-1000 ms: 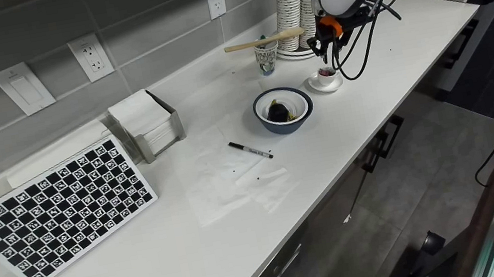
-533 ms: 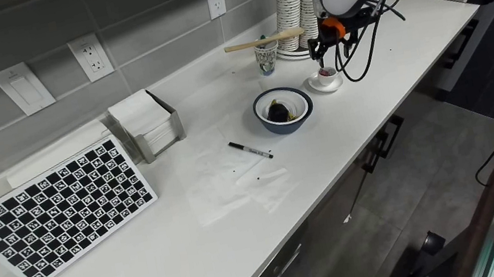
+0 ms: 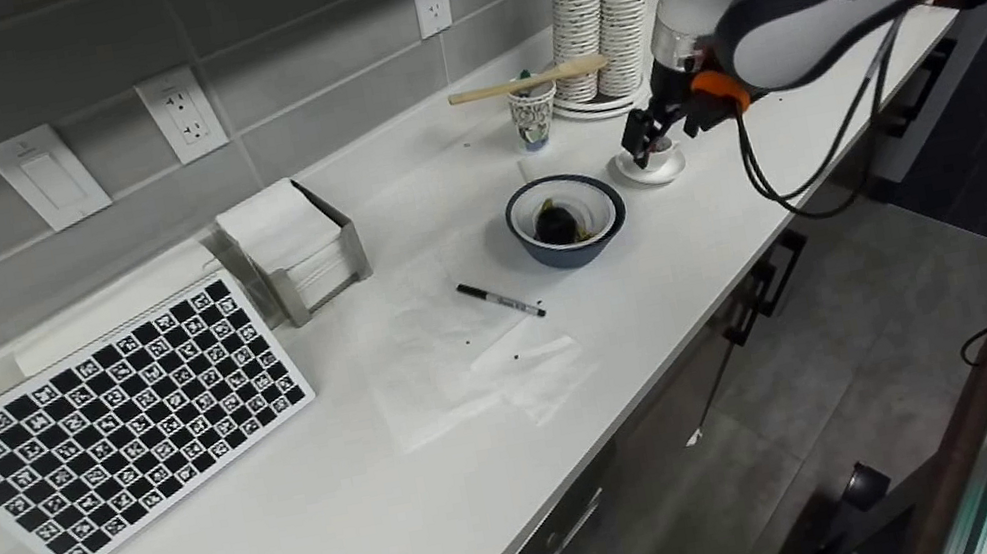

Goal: Put the black object inside the tea cup

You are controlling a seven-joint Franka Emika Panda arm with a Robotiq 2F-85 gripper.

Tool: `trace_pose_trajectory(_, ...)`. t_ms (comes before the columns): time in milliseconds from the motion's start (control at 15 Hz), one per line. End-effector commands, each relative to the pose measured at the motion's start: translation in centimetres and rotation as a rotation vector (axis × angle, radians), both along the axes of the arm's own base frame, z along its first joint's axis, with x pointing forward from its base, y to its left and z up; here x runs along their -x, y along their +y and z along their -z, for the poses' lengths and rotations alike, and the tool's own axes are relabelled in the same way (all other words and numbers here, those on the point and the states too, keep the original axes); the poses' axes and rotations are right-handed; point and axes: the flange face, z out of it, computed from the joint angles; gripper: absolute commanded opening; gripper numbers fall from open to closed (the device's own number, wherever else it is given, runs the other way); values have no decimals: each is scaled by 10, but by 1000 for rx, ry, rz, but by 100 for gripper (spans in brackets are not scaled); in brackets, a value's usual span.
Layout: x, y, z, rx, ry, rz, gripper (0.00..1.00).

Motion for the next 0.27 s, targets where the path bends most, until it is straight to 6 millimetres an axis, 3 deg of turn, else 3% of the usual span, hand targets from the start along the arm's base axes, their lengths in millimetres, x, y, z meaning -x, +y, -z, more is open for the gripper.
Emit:
trace_pose_trajectory(0,64,30,-7,11,-168,-103,100)
trace_pose_trajectory(133,96,41,-8,4,-269,-136,100)
trace_pose_trajectory(200,54,35,-3,6,-185,-116,100)
